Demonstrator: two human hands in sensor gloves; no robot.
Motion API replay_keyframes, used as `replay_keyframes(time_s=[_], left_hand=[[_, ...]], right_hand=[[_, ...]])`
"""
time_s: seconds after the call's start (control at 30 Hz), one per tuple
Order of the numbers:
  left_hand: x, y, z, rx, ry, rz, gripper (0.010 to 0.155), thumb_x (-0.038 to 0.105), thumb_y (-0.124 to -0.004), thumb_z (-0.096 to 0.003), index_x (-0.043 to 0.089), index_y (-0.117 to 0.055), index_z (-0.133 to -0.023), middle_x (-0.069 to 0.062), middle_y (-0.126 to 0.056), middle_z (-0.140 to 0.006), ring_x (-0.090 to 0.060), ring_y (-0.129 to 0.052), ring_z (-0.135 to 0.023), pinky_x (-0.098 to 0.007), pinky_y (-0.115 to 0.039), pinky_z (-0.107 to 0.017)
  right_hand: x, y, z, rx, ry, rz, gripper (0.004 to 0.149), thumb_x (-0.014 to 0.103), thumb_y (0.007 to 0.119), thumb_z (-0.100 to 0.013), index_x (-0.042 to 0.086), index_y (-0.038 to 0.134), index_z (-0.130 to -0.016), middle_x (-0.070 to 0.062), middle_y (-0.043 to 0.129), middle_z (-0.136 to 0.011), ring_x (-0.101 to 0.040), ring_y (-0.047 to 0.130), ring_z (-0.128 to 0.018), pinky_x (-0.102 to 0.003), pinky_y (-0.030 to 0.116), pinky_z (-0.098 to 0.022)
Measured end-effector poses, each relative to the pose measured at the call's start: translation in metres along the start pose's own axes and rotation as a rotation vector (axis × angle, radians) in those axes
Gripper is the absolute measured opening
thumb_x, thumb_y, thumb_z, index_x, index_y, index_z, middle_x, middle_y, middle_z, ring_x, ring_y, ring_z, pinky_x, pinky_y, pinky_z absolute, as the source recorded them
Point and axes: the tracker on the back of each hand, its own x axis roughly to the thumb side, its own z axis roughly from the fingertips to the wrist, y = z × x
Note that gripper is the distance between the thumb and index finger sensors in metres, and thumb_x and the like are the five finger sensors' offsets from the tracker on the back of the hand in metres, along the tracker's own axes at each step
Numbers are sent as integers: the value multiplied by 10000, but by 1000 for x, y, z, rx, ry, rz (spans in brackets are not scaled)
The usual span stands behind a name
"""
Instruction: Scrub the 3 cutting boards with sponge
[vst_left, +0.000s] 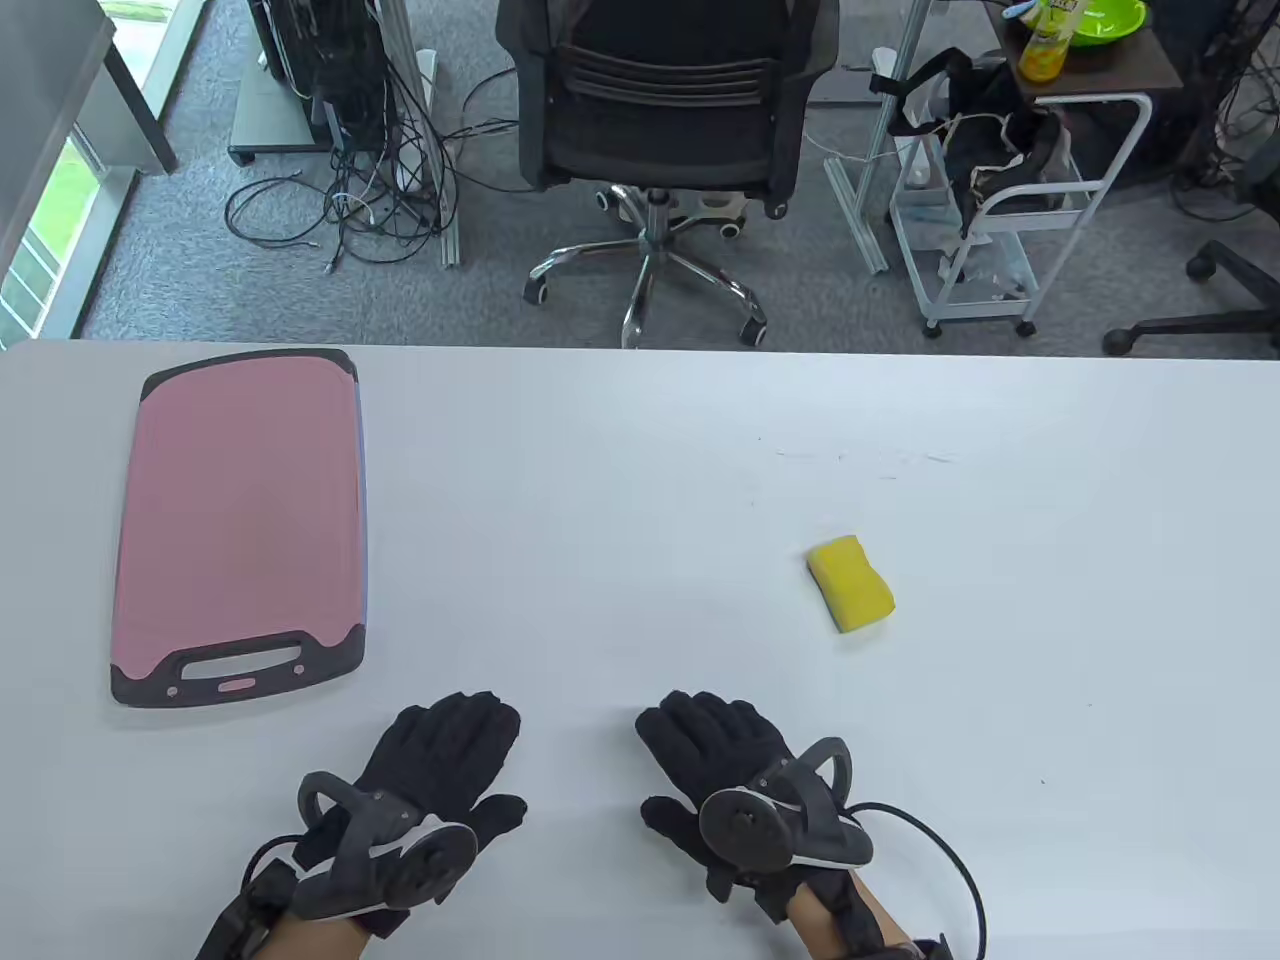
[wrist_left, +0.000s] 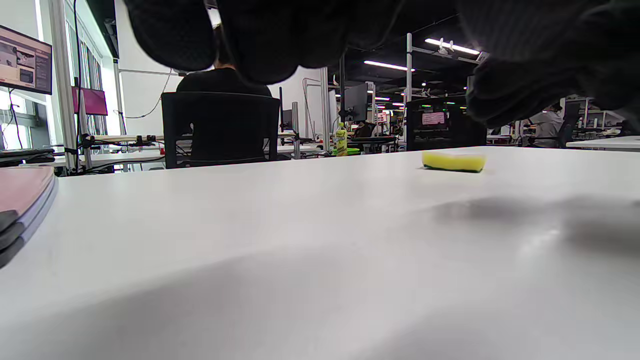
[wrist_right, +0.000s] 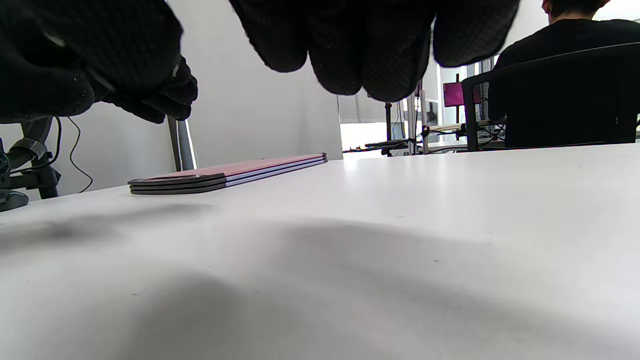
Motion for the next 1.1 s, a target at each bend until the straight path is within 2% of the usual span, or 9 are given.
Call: replay_keyframes(time_s=[0.2,0.4,0.57,0.7,0.8,0.97,1.1], left_hand=[[2,-3,-2,-13,-8,4,854,678,-718,-461,226,-511,-1155,-105,-645,-1184,-363,-778,-1032,-592,-716,-717],[0,-6,-5,-32,-6,19,855,678,-718,-460,224,-512,-1155,-104,-647,-1182,-361,-780,-1032,-593,-716,-717],[-1,-4,-4,-25,0,27,850,676,-719,-461,225,-519,-1153,-104,-654,-1179,-360,-786,-1028,-595,-719,-714],[-2,-3,-5,-28,1,41,831,666,-719,-467,228,-532,-1148,-99,-673,-1171,-354,-799,-1020,-592,-720,-714],[-2,-2,-5,-30,-1,39,825,666,-718,-469,230,-537,-1146,-98,-682,-1166,-350,-808,-1015,-591,-723,-713],[-4,-4,-6,-45,7,56,822,663,-717,-469,229,-542,-1144,-93,-689,-1163,-347,-817,-1010,-588,-726,-712],[-9,-4,-7,-48,22,67,819,662,-718,-469,228,-547,-1142,-94,-692,-1161,-346,-819,-1008,-589,-727,-711]], right_hand=[[-4,-2,1,-17,24,4,774,571,761,-470,169,538,-1093,-165,609,-1086,-399,656,-950,-594,558,-683],[-25,-7,4,-43,110,13,767,565,762,-470,171,544,-1091,-162,610,-1086,-403,653,-949,-599,556,-682],[-63,-19,9,-138,278,27,752,557,768,-470,171,569,-1083,-153,636,-1074,-399,669,-941,-602,568,-676],[-112,-32,5,-214,521,-40,735,541,783,-473,156,598,-1071,-163,668,-1052,-406,697,-915,-600,591,-660],[-141,-34,-4,-186,635,-8,751,546,789,-470,153,583,-1076,-166,659,-1055,-408,691,-918,-598,591,-662],[-185,-12,-25,-49,837,-43,796,564,785,-469,142,531,-1094,-194,613,-1072,-434,650,-932,-610,572,-664],[-202,-2,-46,55,914,57,845,590,788,-459,144,481,-1107,-217,563,-1088,-457,612,-944,-622,554,-671]])
